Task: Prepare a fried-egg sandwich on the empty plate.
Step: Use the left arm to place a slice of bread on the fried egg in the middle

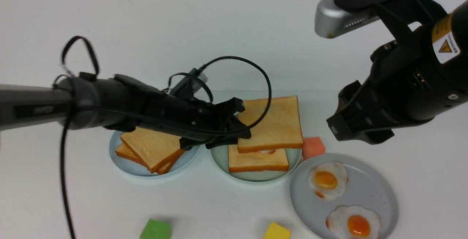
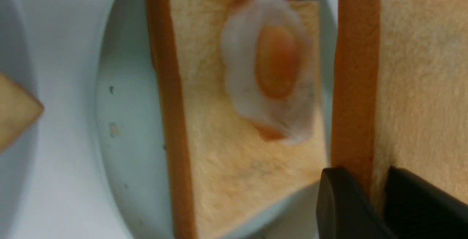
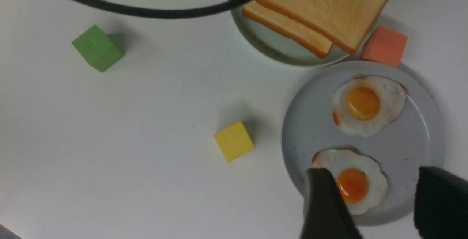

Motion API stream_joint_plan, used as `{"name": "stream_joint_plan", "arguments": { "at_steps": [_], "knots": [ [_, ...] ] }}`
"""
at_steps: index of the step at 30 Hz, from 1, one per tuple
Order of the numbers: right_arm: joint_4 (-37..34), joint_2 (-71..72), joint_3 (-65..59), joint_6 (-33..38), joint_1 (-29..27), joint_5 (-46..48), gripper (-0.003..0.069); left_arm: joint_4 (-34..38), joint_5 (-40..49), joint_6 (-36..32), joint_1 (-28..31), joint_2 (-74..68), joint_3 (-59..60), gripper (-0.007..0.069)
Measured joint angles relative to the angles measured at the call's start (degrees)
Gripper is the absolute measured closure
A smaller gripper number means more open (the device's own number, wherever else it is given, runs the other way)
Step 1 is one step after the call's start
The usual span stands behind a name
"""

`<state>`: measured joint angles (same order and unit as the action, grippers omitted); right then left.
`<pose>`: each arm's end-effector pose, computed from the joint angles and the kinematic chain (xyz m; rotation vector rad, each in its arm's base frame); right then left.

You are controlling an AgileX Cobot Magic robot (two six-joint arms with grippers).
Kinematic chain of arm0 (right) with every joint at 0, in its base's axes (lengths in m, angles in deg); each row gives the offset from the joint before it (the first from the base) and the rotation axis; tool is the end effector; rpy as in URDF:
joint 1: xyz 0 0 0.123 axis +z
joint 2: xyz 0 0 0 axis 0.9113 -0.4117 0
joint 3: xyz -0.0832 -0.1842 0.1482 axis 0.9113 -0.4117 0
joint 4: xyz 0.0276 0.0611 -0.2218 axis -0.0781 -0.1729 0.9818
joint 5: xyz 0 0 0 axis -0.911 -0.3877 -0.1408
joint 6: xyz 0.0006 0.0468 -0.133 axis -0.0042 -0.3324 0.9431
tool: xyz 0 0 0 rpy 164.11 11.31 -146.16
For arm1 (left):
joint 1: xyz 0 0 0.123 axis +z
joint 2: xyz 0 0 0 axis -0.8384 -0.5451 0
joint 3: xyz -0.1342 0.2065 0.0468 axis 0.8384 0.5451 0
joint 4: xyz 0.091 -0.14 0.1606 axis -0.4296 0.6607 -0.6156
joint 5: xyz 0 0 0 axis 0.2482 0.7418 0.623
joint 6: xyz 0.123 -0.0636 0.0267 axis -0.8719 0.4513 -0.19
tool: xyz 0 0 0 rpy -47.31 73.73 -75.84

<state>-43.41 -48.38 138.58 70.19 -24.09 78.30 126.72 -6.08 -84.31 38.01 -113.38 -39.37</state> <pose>0.2125 0.1750 0.3227 -0.7385 2.4666 0.2313 0.3799 -0.2062 0.1277 -0.1618 2.5032 -1.0897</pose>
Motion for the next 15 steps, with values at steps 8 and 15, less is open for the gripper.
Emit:
{"name": "stream_joint_plan", "arguments": {
  "at_steps": [8, 15],
  "knots": [
    [2.16, 1.08, 0.0, -0.3, 0.0, 0.19, 0.0298, -6.68, -1.4, 4.77, 0.0, -2.05, -1.6, 0.0474],
    [2.16, 1.08, 0.0, -1.31, 0.0, 0.23, 0.0298, -6.93, -3.31, 5.57, 0.0, -3.58, -1.6, 0.0474]
  ]
}}
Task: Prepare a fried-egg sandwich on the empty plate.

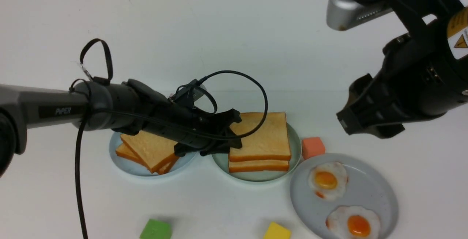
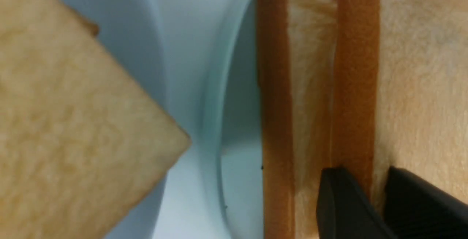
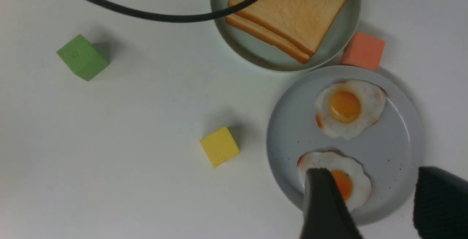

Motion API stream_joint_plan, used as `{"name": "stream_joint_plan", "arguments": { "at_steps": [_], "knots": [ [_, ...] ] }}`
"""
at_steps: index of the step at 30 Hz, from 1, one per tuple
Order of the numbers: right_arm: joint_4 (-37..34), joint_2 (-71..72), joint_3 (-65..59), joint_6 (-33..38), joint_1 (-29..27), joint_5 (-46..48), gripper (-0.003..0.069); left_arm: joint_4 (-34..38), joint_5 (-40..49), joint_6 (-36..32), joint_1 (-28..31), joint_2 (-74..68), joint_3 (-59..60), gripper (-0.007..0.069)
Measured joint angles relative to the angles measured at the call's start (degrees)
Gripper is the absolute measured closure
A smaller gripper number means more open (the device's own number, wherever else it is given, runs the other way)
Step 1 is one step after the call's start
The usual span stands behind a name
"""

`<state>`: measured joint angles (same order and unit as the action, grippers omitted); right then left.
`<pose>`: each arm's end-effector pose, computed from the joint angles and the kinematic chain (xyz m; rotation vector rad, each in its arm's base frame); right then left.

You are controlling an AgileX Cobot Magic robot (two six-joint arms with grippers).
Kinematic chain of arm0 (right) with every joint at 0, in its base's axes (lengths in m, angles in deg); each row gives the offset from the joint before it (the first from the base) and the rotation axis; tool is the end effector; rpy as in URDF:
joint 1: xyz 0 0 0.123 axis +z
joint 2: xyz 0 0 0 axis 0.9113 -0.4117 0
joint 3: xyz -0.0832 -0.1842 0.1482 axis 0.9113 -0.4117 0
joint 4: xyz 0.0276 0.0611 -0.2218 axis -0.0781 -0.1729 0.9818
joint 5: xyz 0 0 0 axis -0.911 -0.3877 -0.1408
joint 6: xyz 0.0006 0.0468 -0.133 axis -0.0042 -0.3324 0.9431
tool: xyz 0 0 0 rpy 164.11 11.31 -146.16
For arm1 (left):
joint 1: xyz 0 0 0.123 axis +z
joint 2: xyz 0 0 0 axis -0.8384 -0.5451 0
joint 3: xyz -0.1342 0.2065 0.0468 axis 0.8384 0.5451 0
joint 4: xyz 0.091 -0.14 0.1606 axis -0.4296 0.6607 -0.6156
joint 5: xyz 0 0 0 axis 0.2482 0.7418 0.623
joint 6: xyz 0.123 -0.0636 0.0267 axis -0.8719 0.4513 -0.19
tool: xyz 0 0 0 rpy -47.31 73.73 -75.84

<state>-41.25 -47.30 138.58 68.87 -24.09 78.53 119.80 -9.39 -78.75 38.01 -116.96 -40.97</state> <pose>0.2125 0.1684 0.3280 -0.7060 2.4497 0.2010 0.3879 -0.1990 0.1016 -0.1994 2.5644 -0.9694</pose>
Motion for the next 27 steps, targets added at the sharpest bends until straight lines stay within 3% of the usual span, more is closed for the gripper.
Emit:
{"name": "stream_joint_plan", "arguments": {
  "at_steps": [6, 11, 13, 14, 19, 23, 27],
  "knots": [
    [0.0, 0.0, 0.0, -0.35, 0.0, 0.0, 0.0298, -0.13, 0.05, 0.0, 0.0, 0.0, -0.05, 0.0447],
    [0.0, 0.0, 0.0, -0.53, 0.0, -1.23, 0.0298, -1.79, 1.79, 1.08, 0.0, 0.23, -0.05, 0.0253],
    [0.0, 0.0, 0.0, -0.57, 0.0, -1.5, 0.0298, -2.33, 2.1, 1.29, 0.0, 0.58, -0.05, 0.0214],
    [0.0, 0.0, 0.0, -0.6, 0.0, -1.78, 0.0298, -3.2, 2.4, 1.43, 0.0, 1.33, -0.05, 0.0151],
    [0.13, 0.0, 0.0, -1.33, 0.0, -2.71, 0.0298, -7.76, 2.94, 2.83, 0.08, 4.14, -0.05, 0.0064],
    [1.48, 0.96, 0.0, -1.64, 0.0, -2.8, 0.0304, -19.12, 5.63, 11.1, 2.08, 8.92, -0.05, 0.0048],
    [1.9, 2.98, 0.0, -1.87, 0.0, -2.8, 0.0367, -31.77, 10.03, 18.12, 5.24, 13.92, -0.05, 0.0078]
  ]
}}
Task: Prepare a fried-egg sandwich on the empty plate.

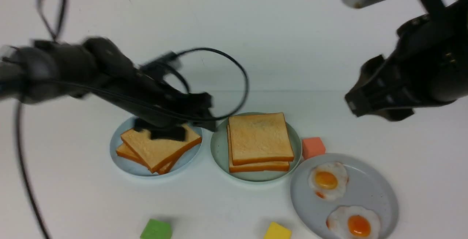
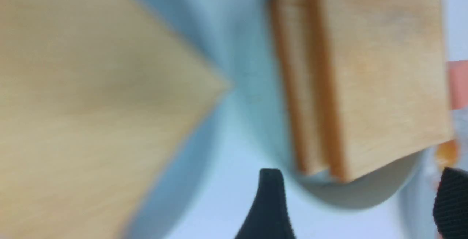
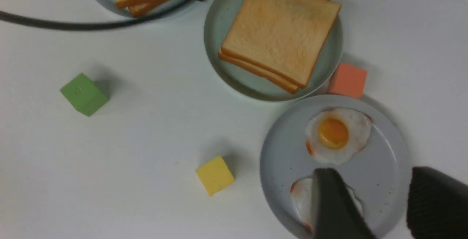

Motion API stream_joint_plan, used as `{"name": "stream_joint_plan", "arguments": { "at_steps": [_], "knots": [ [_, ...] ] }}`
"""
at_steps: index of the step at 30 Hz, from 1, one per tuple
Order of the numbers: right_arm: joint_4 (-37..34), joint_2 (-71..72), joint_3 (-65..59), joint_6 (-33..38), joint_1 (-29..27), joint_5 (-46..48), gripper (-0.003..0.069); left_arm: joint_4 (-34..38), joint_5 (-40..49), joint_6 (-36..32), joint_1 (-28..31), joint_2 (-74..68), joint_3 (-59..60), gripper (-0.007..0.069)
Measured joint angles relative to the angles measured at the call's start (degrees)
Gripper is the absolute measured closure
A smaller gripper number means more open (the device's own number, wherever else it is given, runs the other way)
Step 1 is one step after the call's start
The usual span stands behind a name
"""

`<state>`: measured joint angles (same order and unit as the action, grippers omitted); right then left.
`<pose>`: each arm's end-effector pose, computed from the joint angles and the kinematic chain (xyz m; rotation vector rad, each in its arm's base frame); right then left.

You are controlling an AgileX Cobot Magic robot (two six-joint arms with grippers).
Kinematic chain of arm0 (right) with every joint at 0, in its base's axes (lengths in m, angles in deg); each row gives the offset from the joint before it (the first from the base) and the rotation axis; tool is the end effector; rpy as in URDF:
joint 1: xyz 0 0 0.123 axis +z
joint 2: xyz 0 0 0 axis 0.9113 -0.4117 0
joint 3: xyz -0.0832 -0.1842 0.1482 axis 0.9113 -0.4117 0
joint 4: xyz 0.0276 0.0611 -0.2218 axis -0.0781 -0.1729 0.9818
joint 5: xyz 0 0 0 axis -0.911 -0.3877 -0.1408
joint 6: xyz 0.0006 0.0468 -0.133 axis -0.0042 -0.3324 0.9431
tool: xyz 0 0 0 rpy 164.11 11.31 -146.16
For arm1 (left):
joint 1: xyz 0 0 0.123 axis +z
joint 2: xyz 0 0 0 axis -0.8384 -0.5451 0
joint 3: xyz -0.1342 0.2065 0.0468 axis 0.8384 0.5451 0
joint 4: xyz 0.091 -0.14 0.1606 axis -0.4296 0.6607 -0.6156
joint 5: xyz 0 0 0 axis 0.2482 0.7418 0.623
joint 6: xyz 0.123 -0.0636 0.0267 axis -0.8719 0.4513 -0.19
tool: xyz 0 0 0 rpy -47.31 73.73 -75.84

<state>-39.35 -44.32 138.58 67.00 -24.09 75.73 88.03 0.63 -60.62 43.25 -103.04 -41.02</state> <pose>0.2108 0.1617 0.3466 -0.6420 2.3591 0.2256 0.3697 -0.1431 0.1703 -0.0041 2.6141 -0.6977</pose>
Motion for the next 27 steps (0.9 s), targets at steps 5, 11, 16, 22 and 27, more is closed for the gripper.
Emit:
{"name": "stream_joint_plan", "arguments": {
  "at_steps": [5, 11, 16, 22, 27],
  "knots": [
    [0.4, 1.66, 0.0, -4.07, 0.0, 0.0, 0.057, -4.52, 4.18, 1.93, 0.67, 5.89, 0.0, 0.0256],
    [3.71, 3.32, -5.21, -13.84, 0.0, -0.17, 0.067, -0.7, 8.19, -4.27, -4.5, 11.3, 0.76, 0.0638],
    [10.07, 11.13, -17.66, -21.24, 0.0, -5.04, 0.067, -1.06, 7.38, -4.03, -5.26, 17.32, 5.63, 0.0638],
    [21.75, 25.42, -33.96, -26.17, 0.0, -16.96, 0.067, -7.33, 6.74, 2.33, -5.26, 26.26, 11.89, 0.0638],
    [27.94, 41.9, -49.4, -30.08, 0.0, -27.37, 0.067, -12.22, 6.79, 9.91, -5.21, 39.52, 22.34, 0.0638]
  ]
}}
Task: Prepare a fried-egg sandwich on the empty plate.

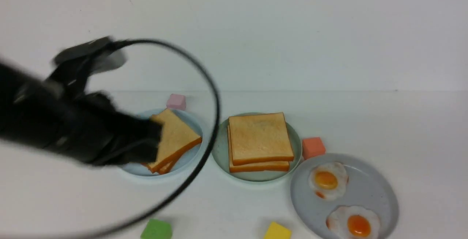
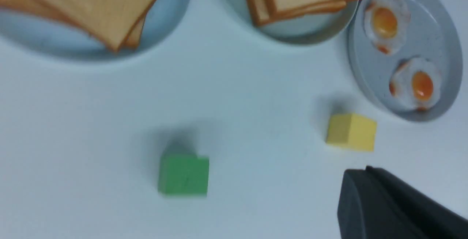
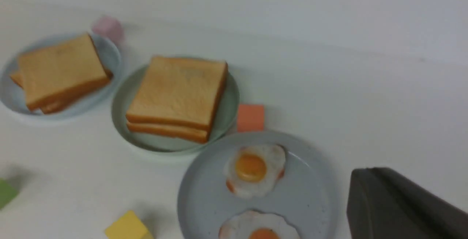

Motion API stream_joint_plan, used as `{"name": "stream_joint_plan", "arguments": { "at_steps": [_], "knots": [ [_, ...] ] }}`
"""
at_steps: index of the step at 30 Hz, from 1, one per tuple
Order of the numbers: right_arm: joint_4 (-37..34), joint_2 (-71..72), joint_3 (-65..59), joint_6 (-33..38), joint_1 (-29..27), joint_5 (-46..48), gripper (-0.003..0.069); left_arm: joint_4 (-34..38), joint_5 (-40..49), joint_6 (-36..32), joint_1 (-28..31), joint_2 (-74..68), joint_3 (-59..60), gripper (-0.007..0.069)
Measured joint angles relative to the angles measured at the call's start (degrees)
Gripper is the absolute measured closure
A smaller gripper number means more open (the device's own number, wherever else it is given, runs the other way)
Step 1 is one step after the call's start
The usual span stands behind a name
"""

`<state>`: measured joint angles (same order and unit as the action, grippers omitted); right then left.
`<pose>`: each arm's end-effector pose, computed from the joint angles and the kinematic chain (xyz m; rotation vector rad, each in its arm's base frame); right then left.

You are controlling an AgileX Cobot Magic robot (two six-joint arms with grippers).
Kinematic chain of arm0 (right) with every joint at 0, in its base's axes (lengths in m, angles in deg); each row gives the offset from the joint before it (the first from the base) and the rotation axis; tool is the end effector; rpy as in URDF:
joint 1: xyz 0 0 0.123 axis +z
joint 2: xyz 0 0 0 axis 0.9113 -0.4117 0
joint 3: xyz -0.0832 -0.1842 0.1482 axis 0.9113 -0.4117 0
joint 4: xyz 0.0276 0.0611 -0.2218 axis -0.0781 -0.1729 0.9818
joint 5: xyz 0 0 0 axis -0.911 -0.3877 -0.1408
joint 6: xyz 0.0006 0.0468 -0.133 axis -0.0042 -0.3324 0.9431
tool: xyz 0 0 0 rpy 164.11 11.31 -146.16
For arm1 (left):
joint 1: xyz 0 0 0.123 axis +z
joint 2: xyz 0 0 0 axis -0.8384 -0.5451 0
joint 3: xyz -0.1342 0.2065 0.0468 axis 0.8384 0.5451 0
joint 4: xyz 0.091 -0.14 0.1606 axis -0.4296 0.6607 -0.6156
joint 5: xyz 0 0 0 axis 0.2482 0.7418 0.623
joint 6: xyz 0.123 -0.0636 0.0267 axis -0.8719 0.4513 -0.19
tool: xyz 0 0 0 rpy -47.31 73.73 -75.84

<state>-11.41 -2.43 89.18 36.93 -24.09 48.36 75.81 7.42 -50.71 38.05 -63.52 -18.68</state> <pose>0.1457 0.0603 0.2796 -0.2735 1.9550 0.2339 0.2247 -0.1194 0.2574 0.1558 2.4870 -0.6312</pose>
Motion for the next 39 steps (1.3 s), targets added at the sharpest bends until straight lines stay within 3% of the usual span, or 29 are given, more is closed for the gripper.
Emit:
{"name": "stream_joint_plan", "arguments": {
  "at_steps": [6, 15, 37, 39],
  "knots": [
    [1.8, 13.55, -10.47, -1.06, 0.0, -6.25, 0.067, -0.05, 0.24, 7.84, 0.0, 18.5, 13.14, 0.0638],
    [3.35, 20.08, -12.82, -1.2, 0.0, -11.67, 0.0664, -0.89, 0.16, 9.05, 0.0, 41.58, 21.92, 0.0638],
    [3.53, 20.08, -12.87, -1.22, 0.0, -11.67, 0.0657, -2.61, 0.14, 8.96, 0.0, 44.37, 22.26, 0.0638],
    [3.53, 20.08, -12.87, -1.22, 0.0, -11.67, 0.0657, -6.22, -2.11, 7.72, 0.0, 45.73, 22.88, 0.0638]
  ]
}}
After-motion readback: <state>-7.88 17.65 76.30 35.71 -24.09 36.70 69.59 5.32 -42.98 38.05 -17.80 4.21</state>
